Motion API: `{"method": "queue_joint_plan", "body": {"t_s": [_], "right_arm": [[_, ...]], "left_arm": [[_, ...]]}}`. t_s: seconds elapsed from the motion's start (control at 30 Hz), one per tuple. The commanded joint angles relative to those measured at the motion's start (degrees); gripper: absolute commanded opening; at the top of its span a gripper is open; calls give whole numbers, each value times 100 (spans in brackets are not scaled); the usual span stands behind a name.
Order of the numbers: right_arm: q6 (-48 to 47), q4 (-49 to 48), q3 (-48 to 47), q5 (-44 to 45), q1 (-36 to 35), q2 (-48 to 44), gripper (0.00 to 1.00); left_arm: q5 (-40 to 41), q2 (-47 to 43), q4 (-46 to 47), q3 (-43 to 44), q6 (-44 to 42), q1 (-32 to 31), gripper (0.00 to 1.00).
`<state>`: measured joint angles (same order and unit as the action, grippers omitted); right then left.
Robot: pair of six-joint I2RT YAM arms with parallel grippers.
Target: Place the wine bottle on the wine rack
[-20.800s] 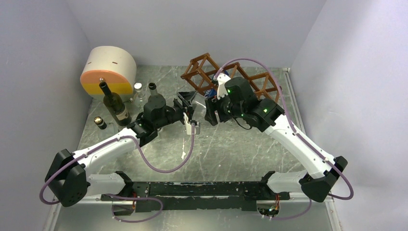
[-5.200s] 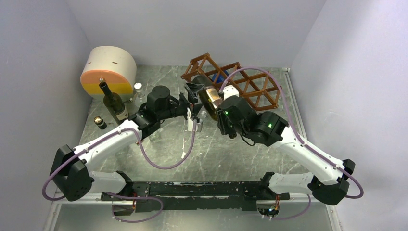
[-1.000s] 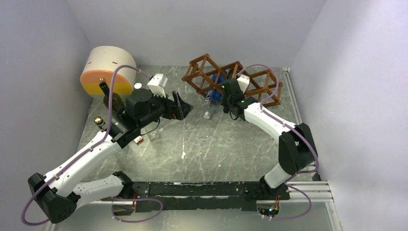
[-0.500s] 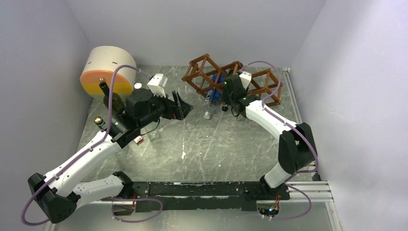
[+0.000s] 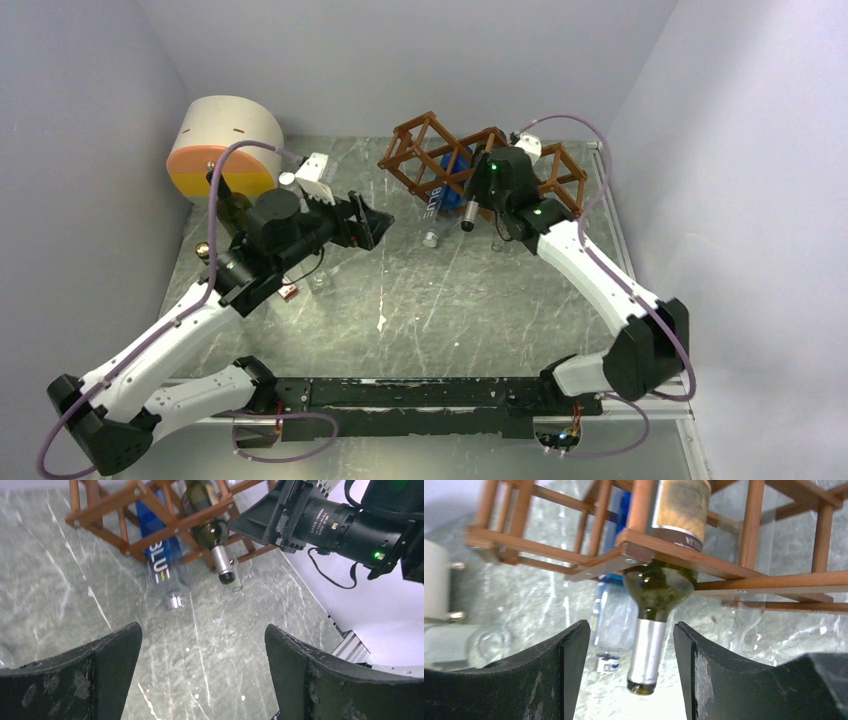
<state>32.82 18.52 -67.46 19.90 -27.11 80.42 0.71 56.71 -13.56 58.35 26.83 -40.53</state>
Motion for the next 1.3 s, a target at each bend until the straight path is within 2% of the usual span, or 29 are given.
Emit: {"method": "queue_joint_plan", "body": {"t_s": [0.0,0.1,0.17,0.33,0.4,0.6,0.77,1.0,1.27], "right_arm": [[-395,-75,-14,-597,39,-623,66],[-635,-59,7,-1224,33,-869,65],[-898,-153,62,-1815,31,-964,65],[-1212,-848,401,-3552,-72,-1045,63],[-1138,-1288,528,-3825,-354,-1006,62],[-1468,-1681,159,-3002,-1755,-370,63],[-1333,-2089,-259,-2790,-2561,516,62],[-1235,-2421,-1233,-2106,-3123,1704,62],[-1875,-1871,-2629,-1559,-3526,2844,65]], "left_arm": [[-390,-701,1095,-373,-1109,23,96],[-1124,-1031,1353,-607,-1886,28,96],[-1433,-1057,1249,-485,-2060,25,96],[-1191,-805,556,194,-2234,27,96],[-872,-781,341,438,-2291,27,96],[321,-1228,25,872,-2607,20,96],[877,-2054,614,408,-2872,28,96],[1575,-2670,523,238,-2761,23,96],[2135,-2818,210,286,-2639,28,96]]}}
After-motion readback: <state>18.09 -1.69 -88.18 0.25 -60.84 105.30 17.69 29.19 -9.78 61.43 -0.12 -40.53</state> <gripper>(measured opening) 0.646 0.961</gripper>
